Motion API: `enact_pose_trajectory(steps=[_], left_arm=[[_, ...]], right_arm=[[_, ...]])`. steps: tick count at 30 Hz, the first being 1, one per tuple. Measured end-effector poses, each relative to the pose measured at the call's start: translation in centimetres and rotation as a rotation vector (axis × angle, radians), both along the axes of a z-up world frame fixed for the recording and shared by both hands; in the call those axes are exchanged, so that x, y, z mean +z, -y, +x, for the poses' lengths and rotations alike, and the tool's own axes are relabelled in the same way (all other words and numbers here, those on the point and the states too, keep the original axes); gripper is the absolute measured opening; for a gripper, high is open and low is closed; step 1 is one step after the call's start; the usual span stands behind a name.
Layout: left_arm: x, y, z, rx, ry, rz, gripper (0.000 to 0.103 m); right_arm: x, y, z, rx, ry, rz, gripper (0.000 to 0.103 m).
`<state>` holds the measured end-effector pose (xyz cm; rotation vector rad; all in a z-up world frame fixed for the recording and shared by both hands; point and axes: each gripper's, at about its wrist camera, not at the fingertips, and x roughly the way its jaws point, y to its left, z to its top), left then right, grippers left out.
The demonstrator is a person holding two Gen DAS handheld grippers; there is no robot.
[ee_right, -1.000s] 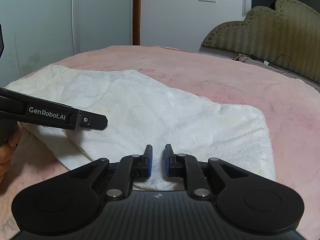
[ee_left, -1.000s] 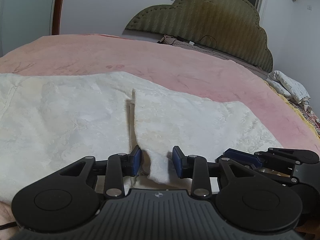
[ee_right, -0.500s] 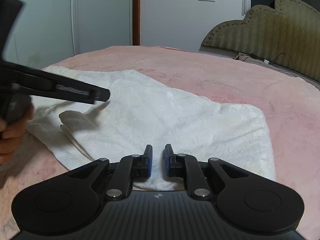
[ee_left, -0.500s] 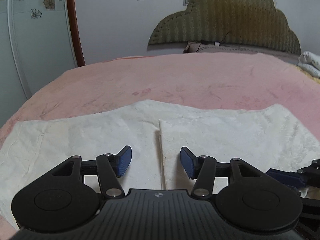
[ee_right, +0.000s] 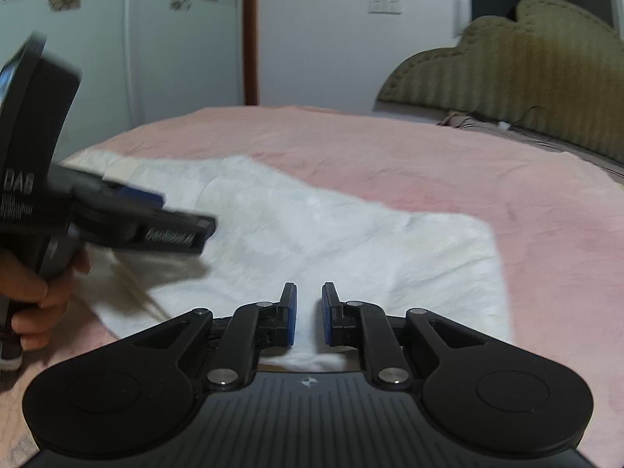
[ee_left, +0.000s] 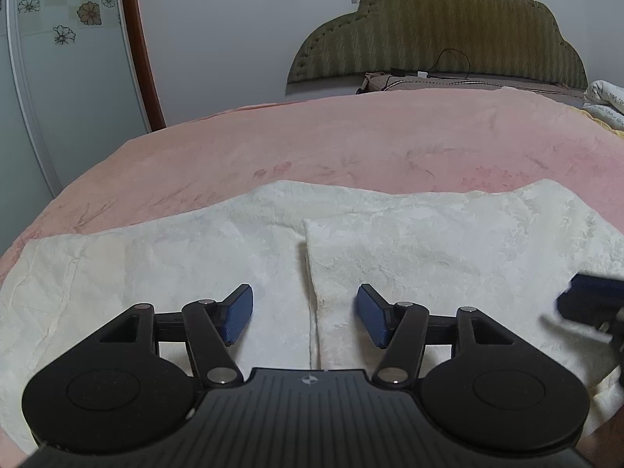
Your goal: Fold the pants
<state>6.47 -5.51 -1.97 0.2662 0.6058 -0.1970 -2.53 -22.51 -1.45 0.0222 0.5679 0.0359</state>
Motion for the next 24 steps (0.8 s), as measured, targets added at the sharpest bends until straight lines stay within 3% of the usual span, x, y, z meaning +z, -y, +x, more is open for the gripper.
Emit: enact_pose_trajectory(steps=[5, 8, 12, 18, 22, 24], left_arm=[[-0.3, 0.3, -0.1, -0.005, 0.01, 0.01, 0.065], [-0.4, 0.3, -0.2, -0.004, 0.018, 0.017, 0.065], [-0.5, 0.2, -0.2, -0.005, 0.019, 0.014, 0.065], [-0.4, -0.2, -0.2, 0.006, 0.02, 0.007, 0.073], [0.7, -2.3, -1.2, 0.006, 0.007, -0.034, 0.076], [1.2, -4.5, -1.8, 0.054, 0.006, -0.057, 0.08]], right_arm=[[-0.5, 2.2, 0.0, -0.065, -0.094, -0.117, 0.014], [-0.5, 2.7, -0.7, -0.097, -0.074, -0.075, 0.018], [-0.1, 1.0, -1.0, -0.066, -0.01, -0.104, 0.018], [-1.3, -0.1, -0.1, -0.029, -0.045, -0.129, 0.026], [-1.1, -0.4, -0.3, -0.039, -0.03, -0.141, 0.028], [-0.7, -1.3, -0.5, -0.019, 0.003, -0.164, 0.028]])
